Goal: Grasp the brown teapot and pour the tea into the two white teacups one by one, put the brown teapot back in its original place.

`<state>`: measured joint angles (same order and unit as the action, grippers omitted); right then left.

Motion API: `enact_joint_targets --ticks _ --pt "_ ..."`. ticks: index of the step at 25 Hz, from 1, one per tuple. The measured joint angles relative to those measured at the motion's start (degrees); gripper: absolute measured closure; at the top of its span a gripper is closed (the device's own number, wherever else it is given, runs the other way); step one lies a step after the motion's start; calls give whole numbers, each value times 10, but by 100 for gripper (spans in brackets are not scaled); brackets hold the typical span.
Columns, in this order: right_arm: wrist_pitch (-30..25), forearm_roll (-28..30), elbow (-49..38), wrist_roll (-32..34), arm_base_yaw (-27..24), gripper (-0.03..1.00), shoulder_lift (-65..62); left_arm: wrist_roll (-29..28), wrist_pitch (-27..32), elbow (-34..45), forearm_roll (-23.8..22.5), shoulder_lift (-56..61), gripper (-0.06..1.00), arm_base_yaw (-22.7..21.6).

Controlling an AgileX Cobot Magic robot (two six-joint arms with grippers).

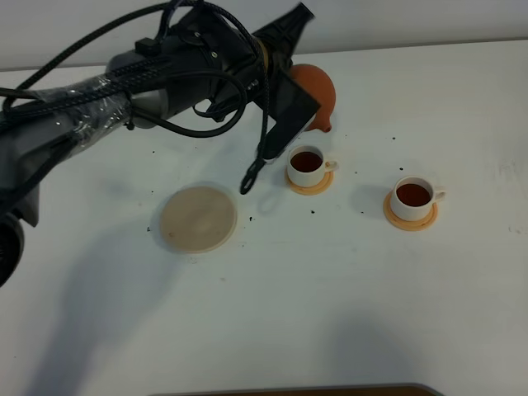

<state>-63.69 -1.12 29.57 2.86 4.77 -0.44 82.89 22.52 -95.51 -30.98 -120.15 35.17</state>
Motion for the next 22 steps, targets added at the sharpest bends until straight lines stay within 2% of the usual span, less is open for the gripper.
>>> enact_joint_targets --ticks 6,9,16,20,22 --pt "0 0 0 0 0 73 0 -264 137 0 12 10 80 14" --pt "0 0 0 0 0 73 0 -378 206 0 54 10 80 21" --pt "0 0 0 0 0 73 0 -589 334 0 195 17 80 29" --pt "0 0 0 0 0 73 0 -689 395 0 247 20 80 29" --pt "0 0 0 0 0 73 0 -710 415 0 263 20 80 30"
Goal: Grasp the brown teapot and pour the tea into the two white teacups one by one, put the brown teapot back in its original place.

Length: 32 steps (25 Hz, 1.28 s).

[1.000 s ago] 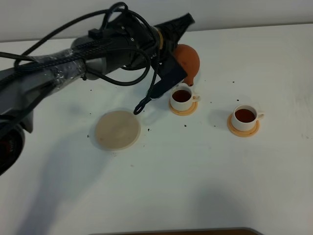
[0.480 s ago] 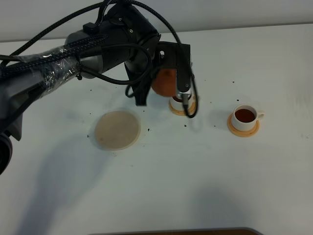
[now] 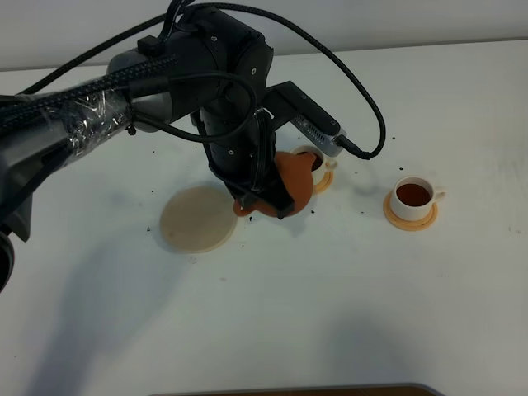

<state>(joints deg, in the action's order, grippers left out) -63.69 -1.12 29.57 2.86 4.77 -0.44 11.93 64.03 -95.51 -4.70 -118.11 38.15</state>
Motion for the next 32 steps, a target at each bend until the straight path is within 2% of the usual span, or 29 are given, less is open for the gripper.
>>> enact_joint_targets --ticks 10,15,20,32 --pt "0 0 0 0 0 73 0 -23 -27 23 0 0 80 4" --pt "0 0 0 0 0 73 0 -52 -16 23 -46 40 80 1" --pt "0 0 0 0 0 73 0 -62 -1 38 -58 50 80 -21" --pt "0 0 0 0 0 73 0 -100 -131 224 -57 99 80 -67"
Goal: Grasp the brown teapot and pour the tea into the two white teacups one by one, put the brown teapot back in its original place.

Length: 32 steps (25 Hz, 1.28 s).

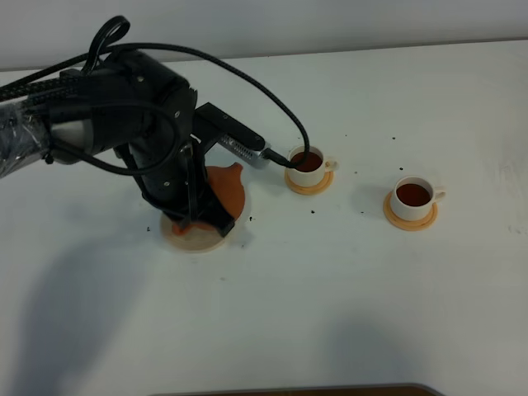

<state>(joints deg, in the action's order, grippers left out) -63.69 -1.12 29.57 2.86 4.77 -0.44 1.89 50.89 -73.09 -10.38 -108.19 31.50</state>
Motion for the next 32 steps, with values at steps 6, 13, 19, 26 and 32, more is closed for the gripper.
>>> enact_joint_targets --ticks 6,13,19,26,32 --pt "0 0 0 0 0 73 0 -19 -42 51 -3 4 80 -17" --pt "0 0 0 0 0 73 0 -28 -70 76 -12 12 80 -23" --pt "0 0 0 0 0 73 0 -34 -76 79 -24 16 80 -23" --pt "0 0 0 0 0 73 0 -34 -78 79 -33 16 80 -23" --pt "0 0 0 0 0 73 0 -34 -89 79 -38 16 80 -27"
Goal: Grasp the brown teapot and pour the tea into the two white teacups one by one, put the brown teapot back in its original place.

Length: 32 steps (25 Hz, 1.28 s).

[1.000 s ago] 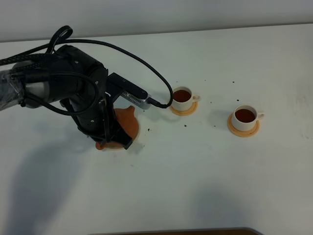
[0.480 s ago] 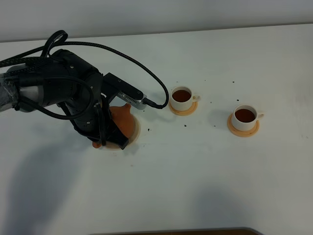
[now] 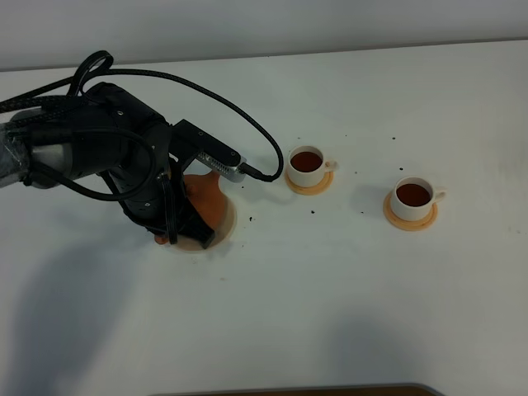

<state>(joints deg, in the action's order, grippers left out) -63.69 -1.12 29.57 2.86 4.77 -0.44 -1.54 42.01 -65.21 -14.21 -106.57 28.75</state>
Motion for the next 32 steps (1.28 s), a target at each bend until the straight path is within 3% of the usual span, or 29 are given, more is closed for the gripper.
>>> enact_joint_targets --ticks 32 --pt "0 0 0 0 0 73 0 15 1 0 34 -23 80 -2"
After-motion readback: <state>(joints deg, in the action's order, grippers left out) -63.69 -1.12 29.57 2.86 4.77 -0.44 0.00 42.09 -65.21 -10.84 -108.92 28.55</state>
